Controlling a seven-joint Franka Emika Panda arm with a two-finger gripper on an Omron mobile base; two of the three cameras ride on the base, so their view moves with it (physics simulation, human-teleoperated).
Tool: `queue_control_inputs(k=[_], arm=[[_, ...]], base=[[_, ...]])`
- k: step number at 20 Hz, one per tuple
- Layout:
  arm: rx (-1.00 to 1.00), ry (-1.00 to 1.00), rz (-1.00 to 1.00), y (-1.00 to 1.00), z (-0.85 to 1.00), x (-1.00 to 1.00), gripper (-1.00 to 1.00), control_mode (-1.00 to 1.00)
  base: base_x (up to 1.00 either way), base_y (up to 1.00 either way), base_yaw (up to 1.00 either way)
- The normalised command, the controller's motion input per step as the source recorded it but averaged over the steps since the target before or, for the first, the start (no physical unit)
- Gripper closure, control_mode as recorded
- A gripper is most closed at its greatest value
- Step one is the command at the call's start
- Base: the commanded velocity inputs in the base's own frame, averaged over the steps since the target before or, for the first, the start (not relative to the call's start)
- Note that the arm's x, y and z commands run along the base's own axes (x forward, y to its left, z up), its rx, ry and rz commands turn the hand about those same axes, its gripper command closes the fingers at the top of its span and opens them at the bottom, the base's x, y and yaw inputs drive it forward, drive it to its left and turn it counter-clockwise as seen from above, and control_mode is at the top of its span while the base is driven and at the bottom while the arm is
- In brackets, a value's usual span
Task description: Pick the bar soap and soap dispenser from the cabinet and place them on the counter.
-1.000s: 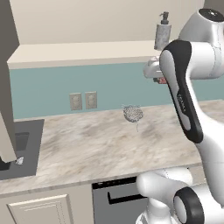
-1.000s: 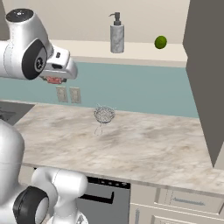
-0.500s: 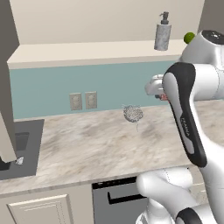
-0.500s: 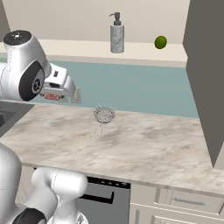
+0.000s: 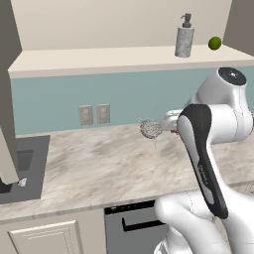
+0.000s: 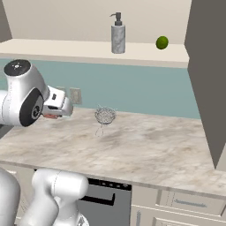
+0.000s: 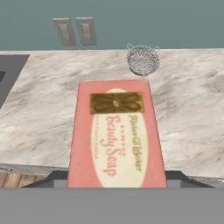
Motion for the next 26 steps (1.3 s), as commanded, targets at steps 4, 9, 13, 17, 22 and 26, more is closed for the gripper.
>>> queue_control_inputs(k=[4, 9, 13, 17, 22, 26], arm=[[0.00, 0.00, 0.01, 0.15, -0.62, 0.00, 1.00, -1.00], [0.00, 0.00, 0.01, 0.15, -0.60, 0.03, 1.00, -1.00], [0.00, 0.00, 0.00, 0.13, -0.51, 0.15, 1.00, -1.00], [0.00, 0.00, 0.00, 0.12, -0.52, 0.17, 1.00, -1.00], [0.00, 0.00, 0.00, 0.13, -0.47, 0.28, 1.00, -1.00], [0.00, 0.00, 0.00, 0.11, -0.51, 0.28, 1.00, -1.00]], base=[[0.00, 0.00, 0.00], [0.00, 0.00, 0.00], [0.00, 0.00, 0.00], [0.00, 0.00, 0.00], [0.00, 0.00, 0.00], [0.00, 0.00, 0.00]])
